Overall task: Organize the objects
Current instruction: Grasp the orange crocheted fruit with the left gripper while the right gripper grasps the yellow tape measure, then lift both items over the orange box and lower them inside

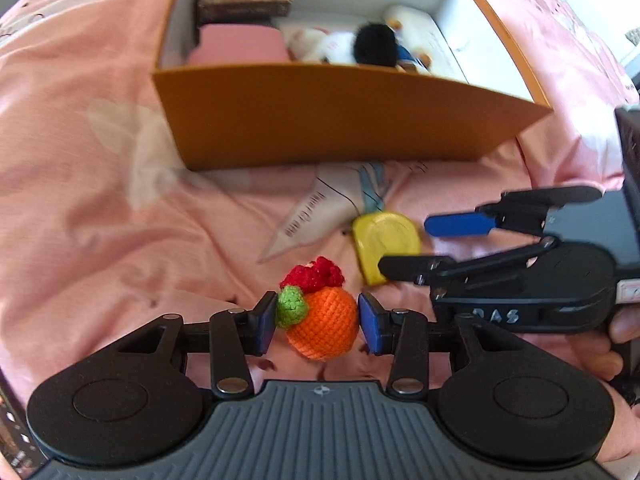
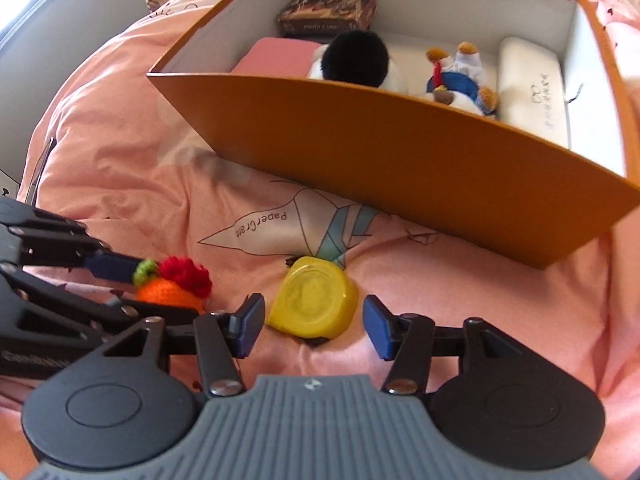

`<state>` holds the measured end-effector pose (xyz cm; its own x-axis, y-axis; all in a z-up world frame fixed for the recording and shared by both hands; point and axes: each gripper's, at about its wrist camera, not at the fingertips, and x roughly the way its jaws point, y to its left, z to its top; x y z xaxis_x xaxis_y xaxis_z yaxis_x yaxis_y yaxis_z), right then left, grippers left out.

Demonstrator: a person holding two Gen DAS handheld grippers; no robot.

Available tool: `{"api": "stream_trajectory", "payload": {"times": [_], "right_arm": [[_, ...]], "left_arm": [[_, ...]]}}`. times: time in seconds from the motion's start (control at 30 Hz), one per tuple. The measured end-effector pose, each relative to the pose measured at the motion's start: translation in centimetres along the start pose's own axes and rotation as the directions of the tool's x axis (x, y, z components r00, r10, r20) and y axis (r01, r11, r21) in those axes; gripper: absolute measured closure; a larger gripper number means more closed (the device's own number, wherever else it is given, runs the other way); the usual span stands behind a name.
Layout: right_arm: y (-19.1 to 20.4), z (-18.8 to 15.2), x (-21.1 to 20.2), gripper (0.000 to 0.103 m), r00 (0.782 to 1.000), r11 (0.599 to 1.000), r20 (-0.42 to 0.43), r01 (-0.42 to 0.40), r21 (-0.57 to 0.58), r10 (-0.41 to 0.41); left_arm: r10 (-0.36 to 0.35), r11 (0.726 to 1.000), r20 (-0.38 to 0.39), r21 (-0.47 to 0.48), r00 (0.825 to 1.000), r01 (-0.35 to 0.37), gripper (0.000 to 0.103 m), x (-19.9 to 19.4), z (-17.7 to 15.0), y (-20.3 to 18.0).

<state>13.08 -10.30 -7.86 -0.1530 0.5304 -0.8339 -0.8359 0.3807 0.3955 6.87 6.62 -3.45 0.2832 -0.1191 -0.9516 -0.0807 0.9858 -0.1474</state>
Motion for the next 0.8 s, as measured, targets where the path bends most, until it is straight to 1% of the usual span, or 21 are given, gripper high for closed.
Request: {"api": "stream_trajectory", "payload": {"times": [0.07,0.1,0.2,0.23,0.27,0.47,0.6,0.73,0.8], "right_arm": [[0.3,0.4,1.0,0.042,1.0,1.0,-0.025,0.001,0.002,-0.001],[0.5,0.5,1.5,0.041,0.999,1.0,-0.033,0.012,0.0,-0.012],[1.0,0.6,2.5,0.041,0.997,0.999,-0.05,0.049,-0.021,-0.05],[1.0,0.6,2.8,0.041,0.997,0.998,-0.054,0.053,-0.02,-0.054],[0.9,0.6,2.9,0.045,0.996,0.998,-0.058,0.06,-0.018,-0.061],[0.5,0.6,2.2,0.046,0.998,0.999,-0.046,0.052,0.005,-0.052],[0.8,0.8,-0.9,0.047,0.998,0.998,0.006,0.056,-0.011,-0.056],[1.3,1.6,-6.1,0.047,0.996,0.998,0.085,0.021,-0.055,-0.016],[1.5,2.3,-8.7,0.047,0.99,0.996,0.142,0.021,-0.084,-0.009]], "left_arm": [[0.01,1.0,0.016,-0.011,1.0,-0.01,0.054,-0.6,0.3,0.3],[0.009,1.0,0.022,-0.015,1.0,-0.009,0.054,-0.9,0.5,0.5],[0.005,1.0,0.038,-0.013,0.999,-0.004,0.054,-1.3,1.2,0.8],[0.004,1.0,0.043,-0.009,0.999,-0.004,0.054,-1.0,1.5,0.7],[0.003,1.0,0.047,-0.005,0.999,-0.002,0.054,-1.3,1.6,0.8],[-0.021,0.999,0.075,0.029,0.997,0.019,0.054,-2.1,2.5,0.0],[-0.057,0.996,0.108,0.07,0.993,0.05,0.054,-3.3,3.6,-0.7],[-0.093,0.99,0.164,0.12,0.982,0.074,0.054,-5.5,5.7,-1.2],[-0.107,0.986,0.19,0.144,0.976,0.08,0.054,-6.3,7.2,-1.4]]}}
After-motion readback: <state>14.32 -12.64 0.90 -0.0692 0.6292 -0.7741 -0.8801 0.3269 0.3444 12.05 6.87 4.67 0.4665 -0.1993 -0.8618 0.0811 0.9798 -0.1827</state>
